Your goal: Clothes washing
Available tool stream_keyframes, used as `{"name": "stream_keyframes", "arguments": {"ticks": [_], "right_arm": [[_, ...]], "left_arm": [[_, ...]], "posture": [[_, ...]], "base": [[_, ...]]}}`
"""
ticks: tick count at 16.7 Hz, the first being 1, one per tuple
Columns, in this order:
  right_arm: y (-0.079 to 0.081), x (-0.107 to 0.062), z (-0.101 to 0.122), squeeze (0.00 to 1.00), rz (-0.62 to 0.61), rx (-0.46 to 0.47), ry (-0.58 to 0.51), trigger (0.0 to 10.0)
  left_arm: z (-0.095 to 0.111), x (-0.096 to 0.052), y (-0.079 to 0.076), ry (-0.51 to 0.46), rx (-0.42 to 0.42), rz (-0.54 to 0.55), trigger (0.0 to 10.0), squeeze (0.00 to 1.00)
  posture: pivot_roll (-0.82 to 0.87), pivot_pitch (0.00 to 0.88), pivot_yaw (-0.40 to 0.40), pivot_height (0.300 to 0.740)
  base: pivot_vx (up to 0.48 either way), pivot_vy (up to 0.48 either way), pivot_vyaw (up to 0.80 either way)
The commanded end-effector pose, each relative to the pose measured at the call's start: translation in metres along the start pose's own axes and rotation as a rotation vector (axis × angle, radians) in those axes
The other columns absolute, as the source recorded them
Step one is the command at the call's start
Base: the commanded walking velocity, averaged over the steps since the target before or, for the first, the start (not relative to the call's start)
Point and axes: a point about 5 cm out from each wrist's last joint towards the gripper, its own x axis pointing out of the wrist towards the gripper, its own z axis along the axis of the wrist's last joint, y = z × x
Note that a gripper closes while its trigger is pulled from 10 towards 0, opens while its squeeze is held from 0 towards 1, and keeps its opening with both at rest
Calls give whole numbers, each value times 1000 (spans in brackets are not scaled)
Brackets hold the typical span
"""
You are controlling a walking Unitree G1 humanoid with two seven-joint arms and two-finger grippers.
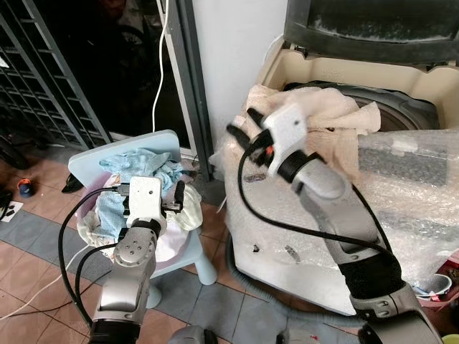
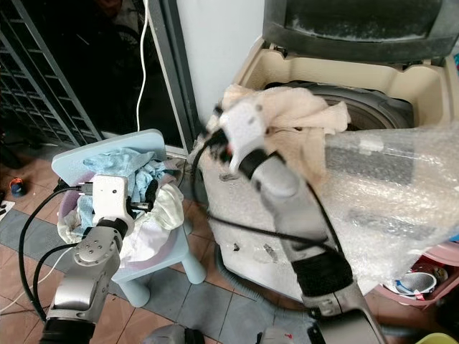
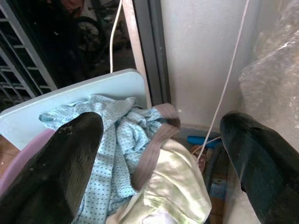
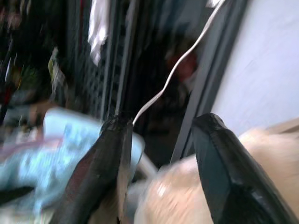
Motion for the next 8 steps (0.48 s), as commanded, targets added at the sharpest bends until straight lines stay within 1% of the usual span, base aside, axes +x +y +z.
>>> {"name": "stream_keyframes", "arguments": {"ticks": [1,2,3,4,5,6,7,8], "right_arm": [[6,1,-11,1000,40,-23,74,10000],[7,0,-16,1000,47,-46,104,10000],[4,-3,-27,1000,32,-77,171,10000],[2,-4,-31,1000,16,-70,199,10000],[-11,-9,-44,1000,-63,-69,291,10000],[-27,-15,-55,1000,-166,-89,370,10000],[-45,-21,-63,1000,-282,-98,423,10000],[-61,-26,-66,1000,-389,-76,442,10000]], "left_arm": [[2,-1,4,-3,15,16,10000,0],[2,-1,4,-2,16,16,10000,0],[1,-1,3,1,18,16,10000,0],[1,-1,3,2,18,15,10000,0],[1,0,2,6,20,12,10000,0],[0,0,2,8,21,9,10000,0],[0,0,2,13,22,9,10000,0],[-1,0,2,16,23,10,10000,0]], "posture": [[-72,0,100,740],[-72,0,100,740],[-75,0,102,740],[-78,0,103,740],[-78,0,103,740],[-78,0,103,740],[-78,0,103,740],[-78,0,103,740]], "base": [[0,0,0],[0,0,0],[0,0,0],[0,0,0],[0,0,0],[0,0,0],[0,0,0],[0,0,0]]}}
